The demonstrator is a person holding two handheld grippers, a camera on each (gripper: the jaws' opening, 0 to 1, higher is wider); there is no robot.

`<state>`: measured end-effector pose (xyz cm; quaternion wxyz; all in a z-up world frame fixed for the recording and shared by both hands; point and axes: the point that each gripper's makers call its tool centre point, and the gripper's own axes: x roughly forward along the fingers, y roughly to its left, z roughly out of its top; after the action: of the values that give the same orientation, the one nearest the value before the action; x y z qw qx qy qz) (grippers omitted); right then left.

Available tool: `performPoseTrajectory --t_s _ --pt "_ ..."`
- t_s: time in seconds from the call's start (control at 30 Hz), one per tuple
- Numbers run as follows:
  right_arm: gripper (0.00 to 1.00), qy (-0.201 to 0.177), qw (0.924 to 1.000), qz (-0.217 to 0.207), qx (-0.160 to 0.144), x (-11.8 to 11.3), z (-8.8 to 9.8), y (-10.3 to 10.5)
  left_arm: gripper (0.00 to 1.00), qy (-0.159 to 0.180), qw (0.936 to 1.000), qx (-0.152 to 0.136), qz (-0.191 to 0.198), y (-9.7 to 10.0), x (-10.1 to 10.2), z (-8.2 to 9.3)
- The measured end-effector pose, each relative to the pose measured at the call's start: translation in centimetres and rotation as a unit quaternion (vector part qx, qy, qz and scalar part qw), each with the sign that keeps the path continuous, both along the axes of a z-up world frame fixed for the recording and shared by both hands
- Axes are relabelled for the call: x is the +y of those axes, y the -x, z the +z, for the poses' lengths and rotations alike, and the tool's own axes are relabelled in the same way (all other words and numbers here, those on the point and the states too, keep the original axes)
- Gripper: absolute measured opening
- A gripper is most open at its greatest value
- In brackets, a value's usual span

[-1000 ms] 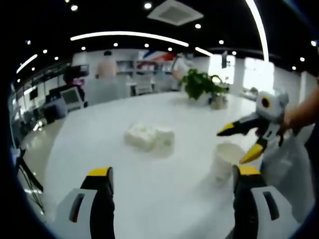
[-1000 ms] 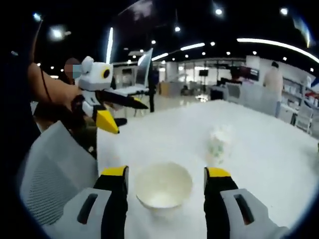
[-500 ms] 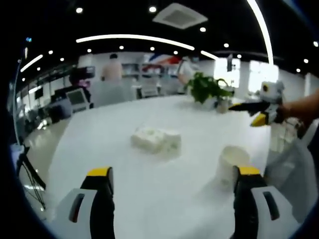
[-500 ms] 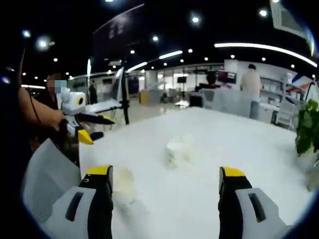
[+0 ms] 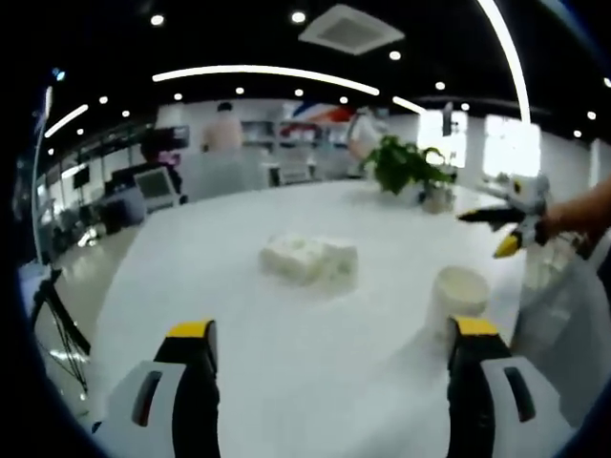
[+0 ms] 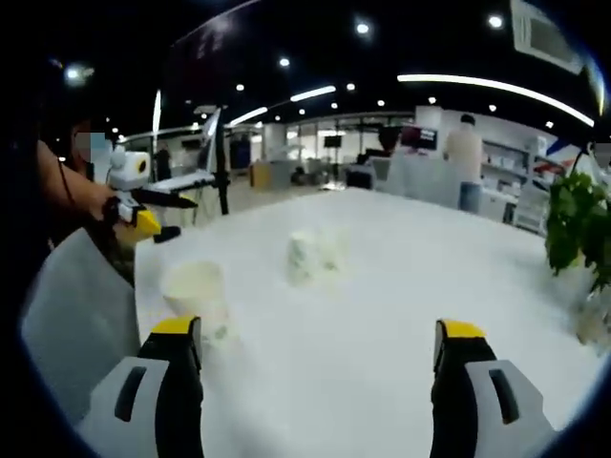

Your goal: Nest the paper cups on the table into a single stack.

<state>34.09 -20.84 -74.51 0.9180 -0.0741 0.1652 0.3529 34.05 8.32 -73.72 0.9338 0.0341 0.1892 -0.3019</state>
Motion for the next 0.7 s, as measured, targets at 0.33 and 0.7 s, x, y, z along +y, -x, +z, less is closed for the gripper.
performPoseTrajectory --t_s 0.33,0.7 --pt "1.0 -0.008 1.0 0.005 -0.001 0.7 0.7 -0.1 0.99 0.014 0.9998 -0.01 -0.011 0.0 -0.6 -0.3" --pt "0.99 -0.006 0.9999 0.007 0.008 1.0 0.0 0.5 0.98 0.005 0.9998 -0.004 -0.018 -1.4 -1.1 -0.7"
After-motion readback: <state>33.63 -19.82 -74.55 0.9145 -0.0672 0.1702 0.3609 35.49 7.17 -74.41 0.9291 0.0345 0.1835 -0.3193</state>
